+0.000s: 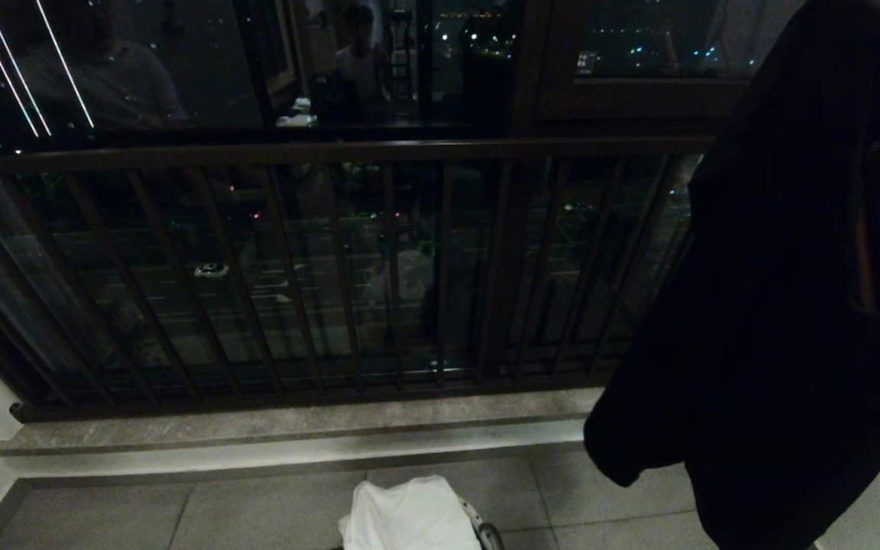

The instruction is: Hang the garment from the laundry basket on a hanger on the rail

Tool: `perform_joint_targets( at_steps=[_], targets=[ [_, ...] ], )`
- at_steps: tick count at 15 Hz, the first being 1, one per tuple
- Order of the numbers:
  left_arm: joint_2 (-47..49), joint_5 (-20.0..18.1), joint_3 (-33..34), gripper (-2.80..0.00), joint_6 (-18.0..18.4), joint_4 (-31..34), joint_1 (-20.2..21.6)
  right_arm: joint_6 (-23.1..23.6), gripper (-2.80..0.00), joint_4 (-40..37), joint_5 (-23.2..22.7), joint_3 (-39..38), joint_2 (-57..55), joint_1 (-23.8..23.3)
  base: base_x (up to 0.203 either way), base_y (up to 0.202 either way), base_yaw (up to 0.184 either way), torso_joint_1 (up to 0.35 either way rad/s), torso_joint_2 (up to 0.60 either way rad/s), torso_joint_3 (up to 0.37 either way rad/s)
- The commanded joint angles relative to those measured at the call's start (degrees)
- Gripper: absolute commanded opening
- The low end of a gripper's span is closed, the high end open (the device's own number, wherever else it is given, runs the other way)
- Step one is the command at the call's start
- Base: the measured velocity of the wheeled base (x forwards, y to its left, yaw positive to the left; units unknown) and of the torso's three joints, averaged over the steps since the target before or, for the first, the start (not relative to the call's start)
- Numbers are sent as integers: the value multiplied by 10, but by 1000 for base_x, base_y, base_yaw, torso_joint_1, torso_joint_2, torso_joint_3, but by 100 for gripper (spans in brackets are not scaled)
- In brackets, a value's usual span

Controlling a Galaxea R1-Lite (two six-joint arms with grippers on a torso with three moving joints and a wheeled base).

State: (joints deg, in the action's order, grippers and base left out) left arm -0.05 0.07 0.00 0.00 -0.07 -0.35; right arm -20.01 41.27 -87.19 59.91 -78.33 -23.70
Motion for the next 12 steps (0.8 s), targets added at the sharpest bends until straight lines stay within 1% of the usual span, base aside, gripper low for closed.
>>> perform_joint_targets(
  at_steps=[1, 5, 8, 10, 12],
  targets=[
    [0, 0, 0, -280, 0, 0, 0, 0, -280, 3, -5, 26, -24, -2, 0, 0, 0, 0, 0, 0],
    [0, 0, 0, -280, 0, 0, 0, -1, -280, 3, -5, 87, -46, -6, 0, 0, 0, 0, 0, 0],
    [0, 0, 0, -280, 1, 0, 0, -18, -280, 2, -5, 128, -57, -25, 0, 0, 0, 0, 0, 0],
    [0, 0, 0, -280, 1, 0, 0, -17, -280, 3, -5, 136, -72, -26, 0, 0, 0, 0, 0, 0],
    [0, 0, 0, -280, 1, 0, 0, -17, -280, 23, -5, 144, -90, -25, 0, 0, 0, 0, 0, 0]
  ],
)
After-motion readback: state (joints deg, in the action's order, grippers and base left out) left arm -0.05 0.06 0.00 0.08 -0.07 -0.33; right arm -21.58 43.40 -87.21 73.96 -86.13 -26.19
